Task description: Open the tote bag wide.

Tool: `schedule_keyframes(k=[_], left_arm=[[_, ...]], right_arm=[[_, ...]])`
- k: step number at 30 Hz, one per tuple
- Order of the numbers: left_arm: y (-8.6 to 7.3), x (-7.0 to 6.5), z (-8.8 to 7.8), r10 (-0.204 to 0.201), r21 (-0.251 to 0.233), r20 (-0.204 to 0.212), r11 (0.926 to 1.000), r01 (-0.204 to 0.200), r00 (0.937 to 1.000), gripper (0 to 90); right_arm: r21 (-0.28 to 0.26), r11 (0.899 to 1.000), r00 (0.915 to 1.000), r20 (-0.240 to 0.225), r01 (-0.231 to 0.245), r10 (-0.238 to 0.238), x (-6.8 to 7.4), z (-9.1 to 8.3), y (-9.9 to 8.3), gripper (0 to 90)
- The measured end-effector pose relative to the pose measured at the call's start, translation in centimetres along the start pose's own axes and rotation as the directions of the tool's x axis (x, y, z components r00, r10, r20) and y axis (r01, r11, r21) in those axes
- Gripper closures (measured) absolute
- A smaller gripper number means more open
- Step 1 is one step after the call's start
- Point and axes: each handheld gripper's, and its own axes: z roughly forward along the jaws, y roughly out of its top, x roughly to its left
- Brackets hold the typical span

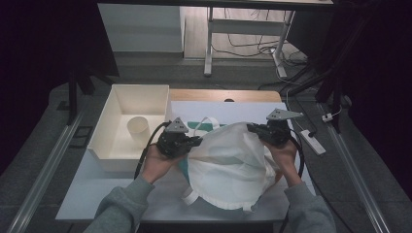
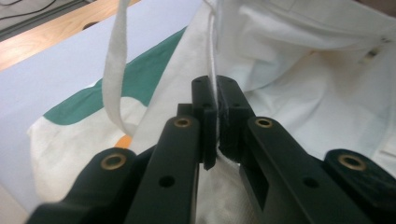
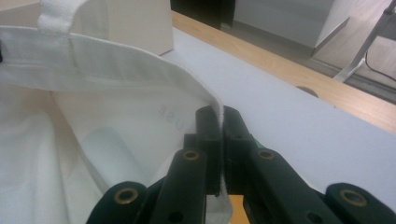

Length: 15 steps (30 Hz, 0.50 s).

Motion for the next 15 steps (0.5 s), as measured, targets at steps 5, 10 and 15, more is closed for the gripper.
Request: schedule_keyframes(k=[5, 10, 15], left_arm=[[0.2, -0.3, 1.1, 0.013, 0.033, -0.050, 0.9994, -0.011, 0.9987, 86.2], [0.4, -0.8, 2.1, 0.021, 0.054, -0.050, 0.9984, -0.018, 0.9985, 85.9], [0.5, -1.3, 3.0, 0.036, 0.071, -0.063, 0.9970, -0.031, 0.9973, 85.7]], right_arm=[[0.038, 0.999, 0.9998, 0.017, -0.007, 0.006, -0.6, 1.0, -0.6, 88.1], [0.068, 0.997, 0.9994, 0.016, -0.033, 0.032, -1.6, 1.9, -1.4, 88.1], [0.097, 0.994, 0.9988, 0.020, -0.046, 0.044, -2.2, 2.6, -2.2, 88.1]])
